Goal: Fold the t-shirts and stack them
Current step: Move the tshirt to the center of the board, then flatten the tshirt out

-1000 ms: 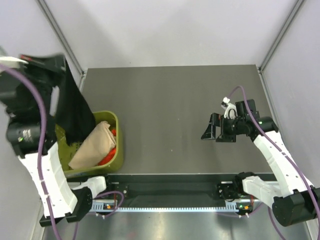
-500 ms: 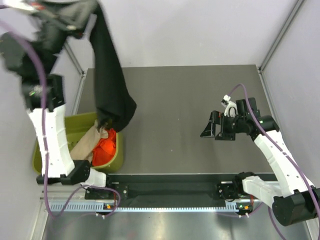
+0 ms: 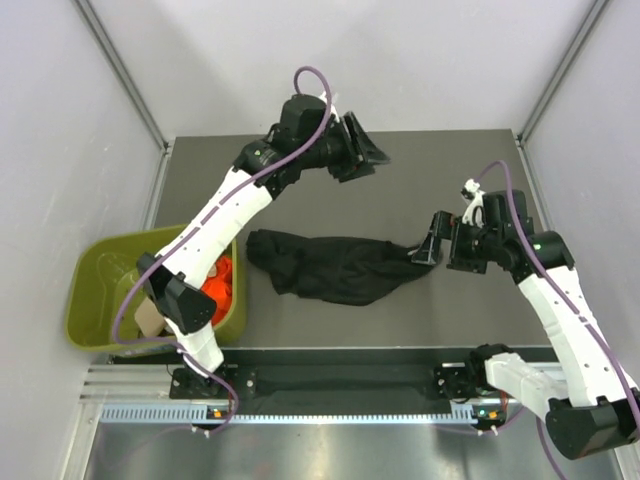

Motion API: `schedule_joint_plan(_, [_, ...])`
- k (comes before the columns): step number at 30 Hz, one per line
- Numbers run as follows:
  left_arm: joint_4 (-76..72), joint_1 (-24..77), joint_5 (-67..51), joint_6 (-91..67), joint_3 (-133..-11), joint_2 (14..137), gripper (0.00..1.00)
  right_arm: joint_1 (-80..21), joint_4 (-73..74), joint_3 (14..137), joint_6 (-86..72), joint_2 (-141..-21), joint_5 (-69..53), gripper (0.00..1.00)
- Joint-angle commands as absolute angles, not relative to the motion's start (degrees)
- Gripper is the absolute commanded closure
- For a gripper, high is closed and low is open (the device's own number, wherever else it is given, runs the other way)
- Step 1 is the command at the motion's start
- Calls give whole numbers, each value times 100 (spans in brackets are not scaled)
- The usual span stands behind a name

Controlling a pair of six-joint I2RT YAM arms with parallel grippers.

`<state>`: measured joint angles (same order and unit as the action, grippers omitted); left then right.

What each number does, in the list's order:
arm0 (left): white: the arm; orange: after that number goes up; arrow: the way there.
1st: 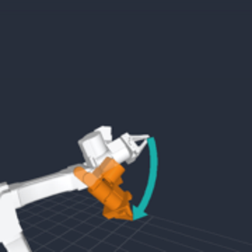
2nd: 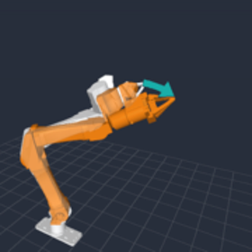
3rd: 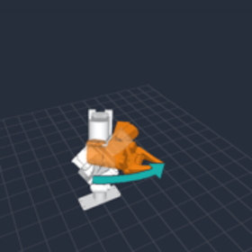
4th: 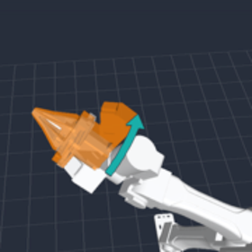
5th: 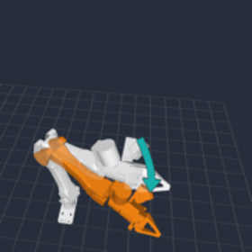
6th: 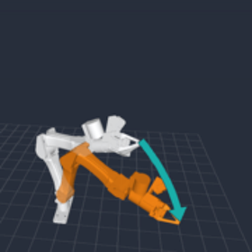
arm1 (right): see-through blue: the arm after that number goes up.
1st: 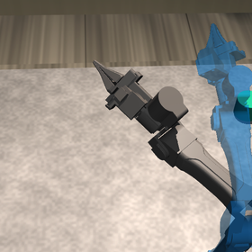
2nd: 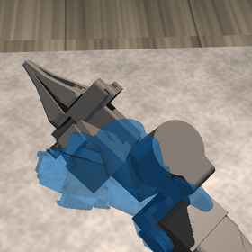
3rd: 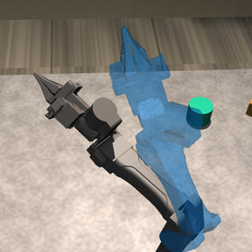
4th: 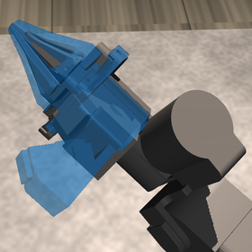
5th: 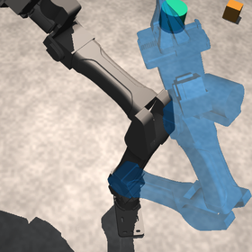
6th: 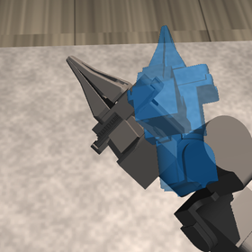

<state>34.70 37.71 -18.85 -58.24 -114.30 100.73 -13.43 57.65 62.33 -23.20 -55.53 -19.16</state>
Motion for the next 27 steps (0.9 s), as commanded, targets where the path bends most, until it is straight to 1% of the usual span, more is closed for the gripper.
schedule_joint_plan(1, [4471,3841,-891,-4784,-11637,9695,46,-1398,6091,6469,-2320,-5467,-1371,0])
schedule_joint_plan(3, [4806,3850,-538,-4536,-11453,9546,46,-1406,5969,6337,-2320,-5528,-1563,0])
schedule_joint_plan(4, [5121,3841,-101,-4300,-11356,9354,47,-1432,5881,6224,-2329,-5572,-1695,0])
schedule_joint_plan(6, [5325,3832,226,-4070,-10909,9150,49,-1572,5573,6144,-2373,-5835,-1793,3])
schedule_joint_plan(7, [5396,3832,307,-3861,-10707,8941,52,-1686,5477,6117,-2469,-5949,-1741,6])
schedule_joint_plan(9, [5467,3832,404,-3771,-9987,8737,55,-2038,5134,6152,-2575,-6405,-1566,10])
schedule_joint_plan(10, [5458,3841,387,-3718,-9732,8519,56,-2143,5020,6187,-2654,-6599,-1530,15])
schedule_joint_plan(11, [5423,3832,448,-3718,-9216,8404,57,-2336,4923,6275,-2689,-7036,-1494,18])
schedule_joint_plan(12, [5414,3832,492,-3735,-8976,8298,58,-2434,4722,6354,-2742,-7266,-1459,20])
schedule_joint_plan(13, [5397,3832,501,-3753,-8730,8079,58,-2530,4641,6450,-2803,-7521,-1459,27])
schedule_joint_plan(14, [5327,3832,501,-3744,-8223,7964,58,-2749,4571,6695,-2812,-8011,-1433,29])
schedule_joint_plan(16, [5203,3832,483,-3701,-7789,7710,58,-2987,4509,7064,-2856,-8514,-1214,31])
schedule_joint_plan(17, [5194,3832,483,-3674,-7439,7665,58,-3206,4509,7449,-2865,-8995,-1169,31])
schedule_joint_plan(19, [5238,3841,501,-3613,-7095,7612,58,-3522,4526,8021,-2909,-9437,-1169,32])
schedule_joint_plan(20, [5256,3832,501,-3612,-7023,7611,57,-3620,4561,8190,-2918,-9848,-1160,32])
schedule_joint_plan(22, [5247,3841,501,-3543,-6891,7629,56,-3787,4675,8550,-3031,-10185,-915,30])
schedule_joint_plan(27, [5168,3823,633,-3340,-6873,7892,55,-3665,4833,8674,-3138,-10713,419,23])
